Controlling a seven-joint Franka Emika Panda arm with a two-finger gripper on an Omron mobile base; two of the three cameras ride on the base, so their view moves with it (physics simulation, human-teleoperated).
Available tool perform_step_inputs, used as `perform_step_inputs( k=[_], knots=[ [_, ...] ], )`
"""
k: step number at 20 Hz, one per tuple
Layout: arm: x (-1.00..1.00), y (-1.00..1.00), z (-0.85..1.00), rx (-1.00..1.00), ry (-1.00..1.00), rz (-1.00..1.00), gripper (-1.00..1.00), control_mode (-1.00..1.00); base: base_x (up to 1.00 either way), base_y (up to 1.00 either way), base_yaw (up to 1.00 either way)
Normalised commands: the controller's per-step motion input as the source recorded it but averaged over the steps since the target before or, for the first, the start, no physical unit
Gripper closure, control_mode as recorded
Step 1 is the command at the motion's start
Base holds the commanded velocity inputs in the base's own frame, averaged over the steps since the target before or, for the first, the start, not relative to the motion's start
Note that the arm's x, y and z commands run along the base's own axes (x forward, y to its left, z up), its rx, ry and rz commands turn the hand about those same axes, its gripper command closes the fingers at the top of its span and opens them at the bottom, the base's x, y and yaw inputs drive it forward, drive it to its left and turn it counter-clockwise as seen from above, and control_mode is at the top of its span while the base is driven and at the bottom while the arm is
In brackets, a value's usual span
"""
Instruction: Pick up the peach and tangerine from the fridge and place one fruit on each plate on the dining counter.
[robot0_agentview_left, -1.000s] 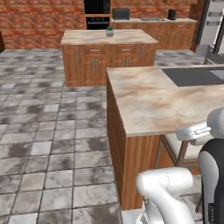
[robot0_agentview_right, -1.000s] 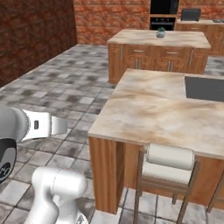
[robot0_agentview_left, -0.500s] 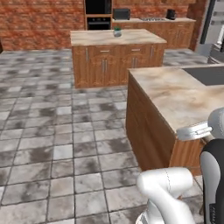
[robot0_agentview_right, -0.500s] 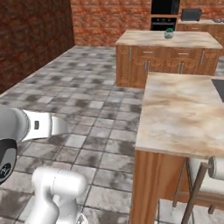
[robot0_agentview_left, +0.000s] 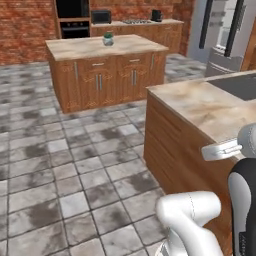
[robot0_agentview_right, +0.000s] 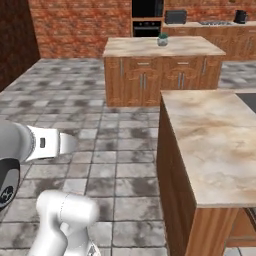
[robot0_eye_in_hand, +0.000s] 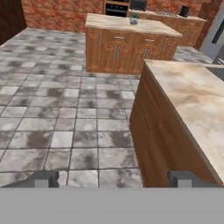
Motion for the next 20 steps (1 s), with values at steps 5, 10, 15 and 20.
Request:
perform_step_inputs(
  k=[5,10,15,20],
  knots=[
    [0.00,0.00,0.00,0.00,0.00,0.00,-1.00,1.00,0.96,0.82,-0.40],
    [0.00,0.00,0.00,0.00,0.00,0.00,-1.00,1.00,0.93,0.82,-0.39],
    [0.00,0.00,0.00,0.00,0.00,0.00,-1.00,1.00,0.88,0.79,-0.41],
    [0.00,0.00,0.00,0.00,0.00,0.00,-1.00,1.00,0.88,0.76,-0.43]
  ],
)
